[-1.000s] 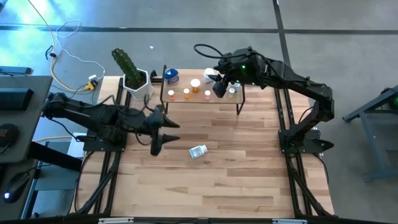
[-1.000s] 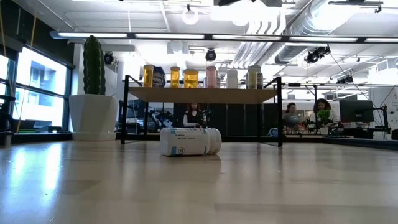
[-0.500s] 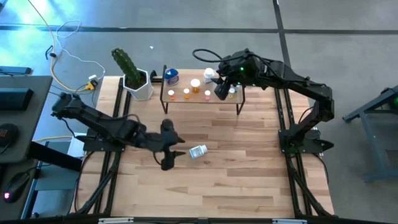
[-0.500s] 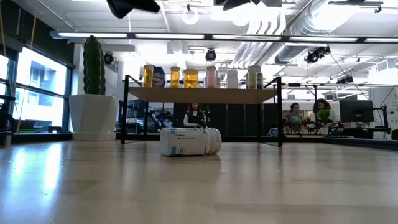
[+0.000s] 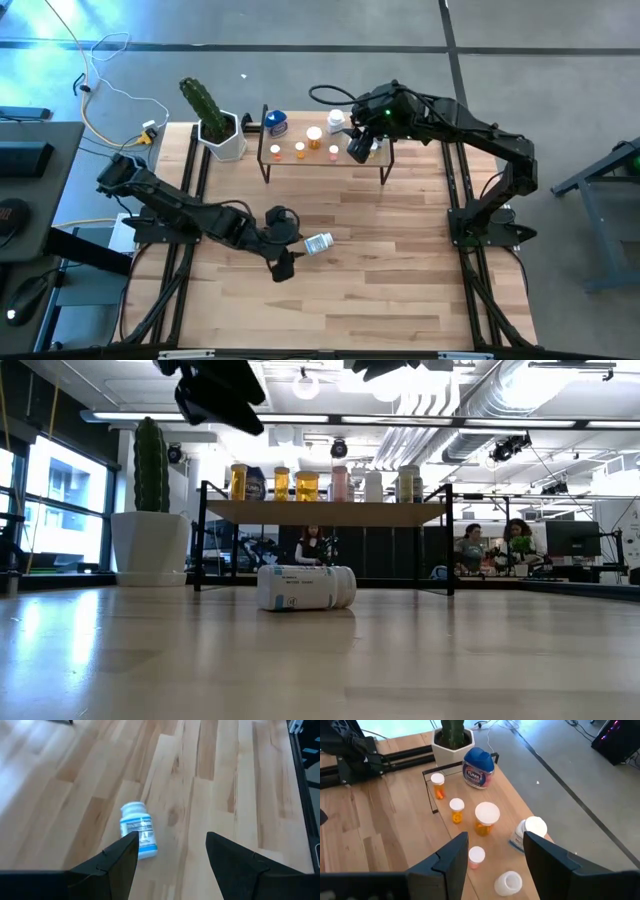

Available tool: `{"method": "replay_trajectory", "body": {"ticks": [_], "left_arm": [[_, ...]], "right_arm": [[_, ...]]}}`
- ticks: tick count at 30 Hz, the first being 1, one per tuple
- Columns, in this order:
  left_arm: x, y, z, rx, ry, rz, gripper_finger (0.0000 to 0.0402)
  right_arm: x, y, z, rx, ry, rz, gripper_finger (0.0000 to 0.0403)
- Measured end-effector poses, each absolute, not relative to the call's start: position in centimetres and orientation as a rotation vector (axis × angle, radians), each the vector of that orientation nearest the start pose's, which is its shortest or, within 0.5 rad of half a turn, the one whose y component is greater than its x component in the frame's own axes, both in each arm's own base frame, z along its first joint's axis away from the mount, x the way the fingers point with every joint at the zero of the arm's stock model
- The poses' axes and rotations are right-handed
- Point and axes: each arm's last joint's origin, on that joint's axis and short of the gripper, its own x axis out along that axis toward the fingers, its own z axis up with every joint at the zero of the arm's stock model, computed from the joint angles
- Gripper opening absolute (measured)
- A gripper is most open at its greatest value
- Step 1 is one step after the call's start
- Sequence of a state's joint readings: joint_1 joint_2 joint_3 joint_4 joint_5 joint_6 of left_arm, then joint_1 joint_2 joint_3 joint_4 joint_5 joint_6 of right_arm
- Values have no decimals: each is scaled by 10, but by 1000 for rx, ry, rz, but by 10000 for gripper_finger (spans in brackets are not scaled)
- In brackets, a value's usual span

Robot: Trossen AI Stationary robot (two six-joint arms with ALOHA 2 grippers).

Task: Pick and place medicine bottles onto shelf by color
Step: Put the white pill bottle on the shelf

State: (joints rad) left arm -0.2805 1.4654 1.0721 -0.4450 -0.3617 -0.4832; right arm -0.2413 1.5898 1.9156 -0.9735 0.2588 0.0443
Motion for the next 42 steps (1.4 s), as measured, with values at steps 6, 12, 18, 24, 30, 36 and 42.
{"method": "replay_trajectory", "body": {"ticks": [6, 12, 18, 24, 30, 36, 42], "left_arm": [[306, -73, 240, -272, 807, 274, 224], [314, -63, 227, -331, 875, 260, 248], [319, -48, 225, -333, 872, 265, 289], [336, -40, 214, -300, 819, 254, 298], [344, -32, 191, -286, 874, 302, 298], [350, -32, 171, -271, 927, 319, 298], [352, -33, 161, -265, 953, 324, 298]], "right_arm": [[302, -82, 444, 33, 663, -499, 181], [301, -82, 442, 34, 684, -499, 181], [301, -82, 442, 34, 684, -499, 181], [301, -82, 442, 34, 684, -499, 181], [301, -82, 442, 34, 685, -499, 181], [301, -82, 442, 34, 685, -499, 181], [301, -82, 442, 35, 684, -500, 181]]}}
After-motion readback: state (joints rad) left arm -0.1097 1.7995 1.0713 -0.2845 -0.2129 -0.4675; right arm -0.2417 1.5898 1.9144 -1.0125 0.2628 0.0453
